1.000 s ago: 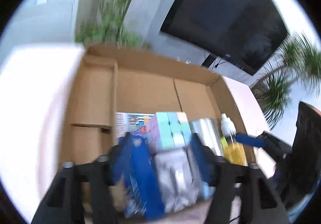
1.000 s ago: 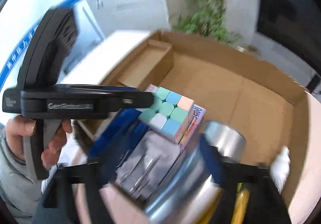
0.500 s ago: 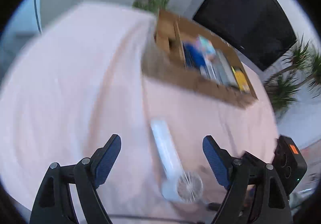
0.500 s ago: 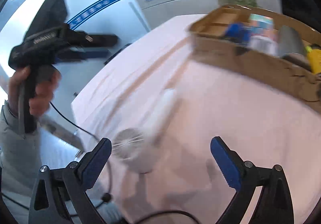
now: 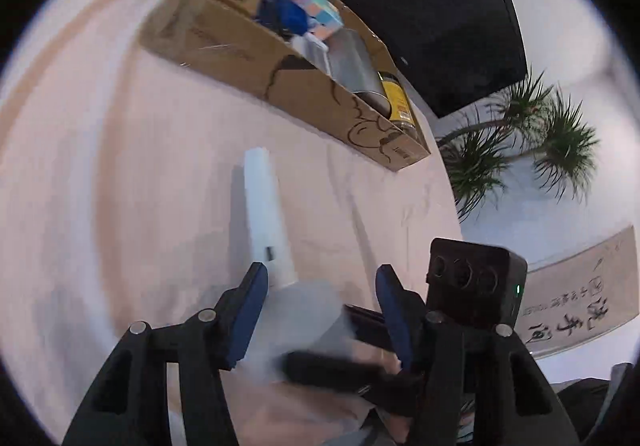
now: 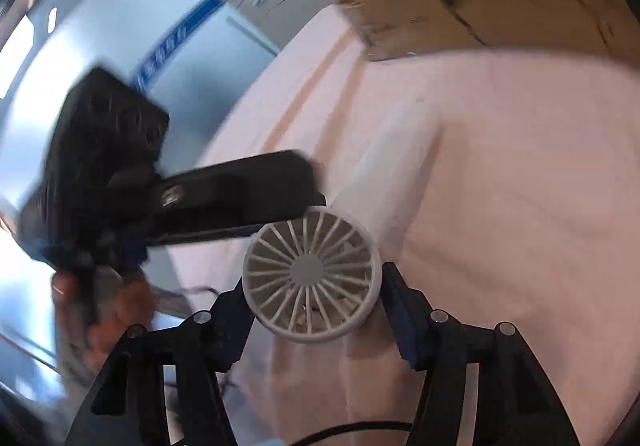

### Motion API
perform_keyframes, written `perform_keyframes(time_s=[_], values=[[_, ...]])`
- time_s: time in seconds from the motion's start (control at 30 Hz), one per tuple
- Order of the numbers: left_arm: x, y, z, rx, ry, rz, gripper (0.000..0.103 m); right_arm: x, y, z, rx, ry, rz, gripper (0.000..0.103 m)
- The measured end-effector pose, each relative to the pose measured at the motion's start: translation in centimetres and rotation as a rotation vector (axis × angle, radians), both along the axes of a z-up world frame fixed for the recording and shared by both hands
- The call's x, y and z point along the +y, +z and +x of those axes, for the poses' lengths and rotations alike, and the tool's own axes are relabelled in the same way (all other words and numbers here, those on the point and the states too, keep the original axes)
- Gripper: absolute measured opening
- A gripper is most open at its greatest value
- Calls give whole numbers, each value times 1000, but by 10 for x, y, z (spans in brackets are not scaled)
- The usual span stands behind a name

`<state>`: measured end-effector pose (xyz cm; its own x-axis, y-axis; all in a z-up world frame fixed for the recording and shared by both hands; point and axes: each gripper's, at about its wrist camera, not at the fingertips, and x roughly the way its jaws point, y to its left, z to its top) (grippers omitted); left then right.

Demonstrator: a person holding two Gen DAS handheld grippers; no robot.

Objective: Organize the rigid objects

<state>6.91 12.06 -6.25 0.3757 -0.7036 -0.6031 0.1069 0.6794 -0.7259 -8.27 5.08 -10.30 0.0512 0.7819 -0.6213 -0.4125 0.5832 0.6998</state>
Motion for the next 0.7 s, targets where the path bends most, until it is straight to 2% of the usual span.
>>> perform_keyframes(time_s=[0.03,0.07,0.1,0.13,0.2,0.27,0.33,0.4,0.43,0.47,0.5,0.53,0.57,0.63,0.67,0.7], values=[[-6,0,5,-2,-9,10,54,-23,1,6,35,-55,37,56],[-11,-2,10,0,-19,16,54,-41,3,11,43,-101,29,58],[-16,-5,18,17,-24,31,54,-65,10,16,35,-166,-4,68],[-20,-8,23,34,-27,49,54,-81,16,16,16,-205,-24,75],[-30,-14,37,62,-59,51,54,-115,44,9,-106,-297,-124,86],[-45,-19,47,78,-108,46,54,-120,63,-4,-202,-294,-239,86],[-62,-22,55,85,-142,82,55,-106,71,-17,-252,-217,-309,86],[-69,-25,60,91,-153,104,54,-83,71,-31,-307,-130,-355,81],[-71,-27,62,101,-155,108,45,-70,67,-37,-331,-97,-393,79],[-70,-28,62,110,-156,119,33,-60,62,-39,-331,-76,-423,68],[-70,-31,62,120,-159,129,31,-54,58,-40,-330,-75,-454,59],[-68,-32,60,117,-151,136,30,-51,56,-42,-340,-75,-477,58],[-65,-31,58,93,-135,149,30,-47,57,-42,-347,-65,-480,47],[-59,-24,55,69,-110,188,28,-43,61,-40,-346,-52,-474,45],[-52,-16,56,49,-87,189,23,-40,64,-39,-355,-49,-470,44],[-45,-10,58,44,-73,186,21,-38,69,-38,-368,-51,-468,42]])
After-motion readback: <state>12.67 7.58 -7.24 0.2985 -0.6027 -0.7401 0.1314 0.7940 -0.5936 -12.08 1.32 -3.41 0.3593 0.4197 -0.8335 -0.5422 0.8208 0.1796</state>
